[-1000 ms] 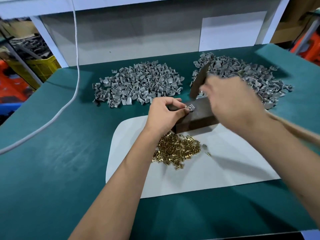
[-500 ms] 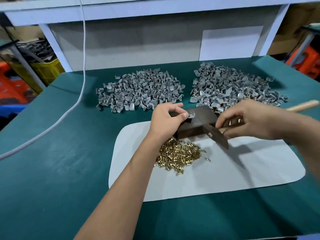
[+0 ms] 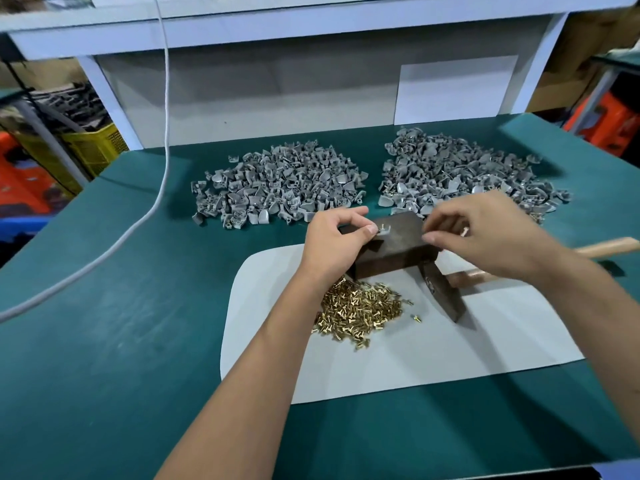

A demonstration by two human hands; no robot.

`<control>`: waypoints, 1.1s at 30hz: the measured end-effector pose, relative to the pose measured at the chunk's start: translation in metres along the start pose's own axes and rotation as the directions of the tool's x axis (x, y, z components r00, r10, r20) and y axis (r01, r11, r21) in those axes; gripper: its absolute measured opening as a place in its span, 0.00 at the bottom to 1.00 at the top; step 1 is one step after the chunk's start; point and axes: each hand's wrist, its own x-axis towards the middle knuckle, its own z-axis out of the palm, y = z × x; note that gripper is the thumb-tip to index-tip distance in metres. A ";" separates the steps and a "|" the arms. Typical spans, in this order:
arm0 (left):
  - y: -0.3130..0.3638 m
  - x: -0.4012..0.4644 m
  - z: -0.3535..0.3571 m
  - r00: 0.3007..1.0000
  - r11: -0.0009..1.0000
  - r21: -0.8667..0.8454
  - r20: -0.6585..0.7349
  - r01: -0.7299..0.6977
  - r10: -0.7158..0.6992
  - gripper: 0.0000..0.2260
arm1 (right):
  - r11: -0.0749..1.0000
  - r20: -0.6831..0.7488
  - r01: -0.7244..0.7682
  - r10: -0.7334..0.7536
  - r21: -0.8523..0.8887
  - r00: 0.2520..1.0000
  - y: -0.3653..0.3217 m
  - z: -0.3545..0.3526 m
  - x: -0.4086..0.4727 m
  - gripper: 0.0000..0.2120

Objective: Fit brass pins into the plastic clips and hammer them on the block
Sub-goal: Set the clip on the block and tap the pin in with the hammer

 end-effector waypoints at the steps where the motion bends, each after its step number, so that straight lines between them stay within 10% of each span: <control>1: 0.001 0.000 0.000 1.000 1.000 -0.006 0.001 -0.001 0.001 0.08 | 1.000 -0.030 0.000 0.001 0.017 1.000 -0.005 0.007 0.003 0.05; 5: 0.003 -0.001 0.000 1.000 0.999 -0.033 0.003 -0.017 0.017 0.08 | 0.999 -0.030 0.016 -0.014 0.050 0.999 -0.022 0.028 0.016 0.18; 13: -0.002 0.004 -0.006 0.992 0.999 -0.006 -0.115 -0.048 0.047 0.08 | 0.986 -0.128 0.167 -0.167 -0.011 0.978 -0.021 0.040 0.031 0.09; 23: -0.038 0.025 -0.049 0.924 0.715 0.689 -0.339 0.118 0.174 0.11 | 0.995 -0.343 0.024 0.009 0.092 0.939 0.017 0.036 0.022 0.12; 33: -0.043 0.021 -0.052 0.945 0.773 0.631 -0.285 0.061 0.158 0.14 | 0.972 -0.383 -0.202 0.232 0.116 0.894 0.035 0.042 0.021 0.17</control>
